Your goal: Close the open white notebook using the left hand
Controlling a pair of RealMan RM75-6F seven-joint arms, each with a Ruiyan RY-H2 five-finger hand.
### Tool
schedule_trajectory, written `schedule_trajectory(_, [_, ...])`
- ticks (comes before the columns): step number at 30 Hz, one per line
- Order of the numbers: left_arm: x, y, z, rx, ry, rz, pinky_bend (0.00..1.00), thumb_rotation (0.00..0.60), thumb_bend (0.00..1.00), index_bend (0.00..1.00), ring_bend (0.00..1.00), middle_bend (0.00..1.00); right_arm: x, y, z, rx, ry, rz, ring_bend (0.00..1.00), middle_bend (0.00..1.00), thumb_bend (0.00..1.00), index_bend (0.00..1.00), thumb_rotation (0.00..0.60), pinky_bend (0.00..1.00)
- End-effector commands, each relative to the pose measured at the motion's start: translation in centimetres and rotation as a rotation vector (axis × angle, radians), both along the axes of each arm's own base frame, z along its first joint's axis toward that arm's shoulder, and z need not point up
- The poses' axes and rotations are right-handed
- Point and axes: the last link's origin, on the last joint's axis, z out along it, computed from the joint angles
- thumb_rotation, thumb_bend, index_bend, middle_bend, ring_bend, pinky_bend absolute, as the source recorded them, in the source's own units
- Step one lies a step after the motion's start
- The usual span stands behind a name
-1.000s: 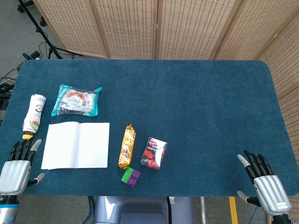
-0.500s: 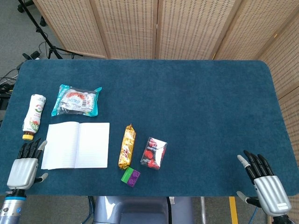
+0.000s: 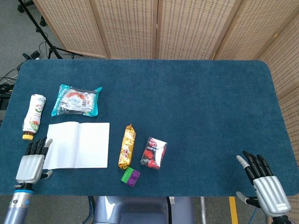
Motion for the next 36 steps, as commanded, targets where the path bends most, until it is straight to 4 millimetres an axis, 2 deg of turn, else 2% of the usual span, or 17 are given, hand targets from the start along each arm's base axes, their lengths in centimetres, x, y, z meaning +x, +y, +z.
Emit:
schedule_trajectory(1, [-0.01, 0.19, -0.28, -0.005, -0.003, 0.001, 0.00, 0.600, 0.11, 0.00, 0.00, 0.00, 0.00, -0.01, 0.01, 0.000, 0.000, -0.001, 0.00, 0.00, 0.04, 0.00, 0.600, 0.00])
schedule_trajectory(36, [-0.92, 0.86, -1.26, -0.015, 0.022, 0.030, 0.00, 0.600, 0.12, 0.00, 0.00, 0.00, 0.10, 0.07, 0.02, -0.002, -0.003, 0.004, 0.00, 0.00, 0.04, 0.00, 0.600, 0.00])
